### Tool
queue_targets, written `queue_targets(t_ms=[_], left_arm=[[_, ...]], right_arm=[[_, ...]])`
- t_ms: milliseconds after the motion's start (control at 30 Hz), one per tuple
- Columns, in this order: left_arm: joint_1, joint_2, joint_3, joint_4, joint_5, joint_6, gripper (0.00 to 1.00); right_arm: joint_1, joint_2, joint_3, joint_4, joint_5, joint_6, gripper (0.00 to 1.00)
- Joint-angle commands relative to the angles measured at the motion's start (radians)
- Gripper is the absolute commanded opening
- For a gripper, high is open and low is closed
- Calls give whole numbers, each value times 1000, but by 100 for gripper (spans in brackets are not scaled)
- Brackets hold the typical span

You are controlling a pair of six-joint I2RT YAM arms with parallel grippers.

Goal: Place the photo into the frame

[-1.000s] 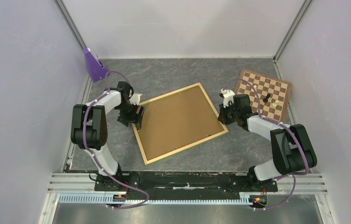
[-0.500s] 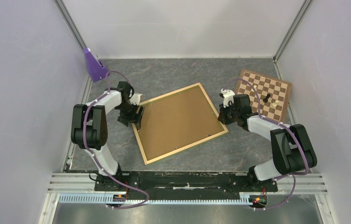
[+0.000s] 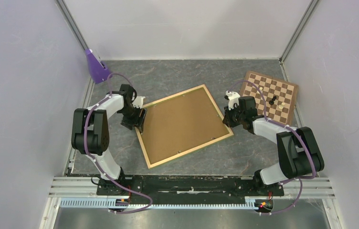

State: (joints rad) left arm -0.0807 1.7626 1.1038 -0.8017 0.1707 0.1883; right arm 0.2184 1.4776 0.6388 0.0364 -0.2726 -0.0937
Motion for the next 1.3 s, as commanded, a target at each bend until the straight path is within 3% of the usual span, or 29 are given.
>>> queue_targets(t_ms=[0, 500, 833, 967, 1167, 1267], left_arm=[[6, -34, -32, 1, -19, 36, 68], [5, -19, -35, -10, 33, 102, 46], [-1, -18, -43, 15, 74, 136, 46], [-6, -29, -49, 29, 110, 190, 48], [-11, -18, -19, 25, 99, 177, 68], [-13, 0, 4, 5, 104, 141, 71]], right_arm=[[5, -26, -5, 17, -30, 2, 14], [7, -23, -4, 17, -23, 2, 14], [6, -18, -2, 17, -20, 5, 14], [6, -14, -1, 17, -16, 2, 14], [6, -9, 1, 17, -17, 2, 14], [6, -10, 1, 17, -15, 2, 14]])
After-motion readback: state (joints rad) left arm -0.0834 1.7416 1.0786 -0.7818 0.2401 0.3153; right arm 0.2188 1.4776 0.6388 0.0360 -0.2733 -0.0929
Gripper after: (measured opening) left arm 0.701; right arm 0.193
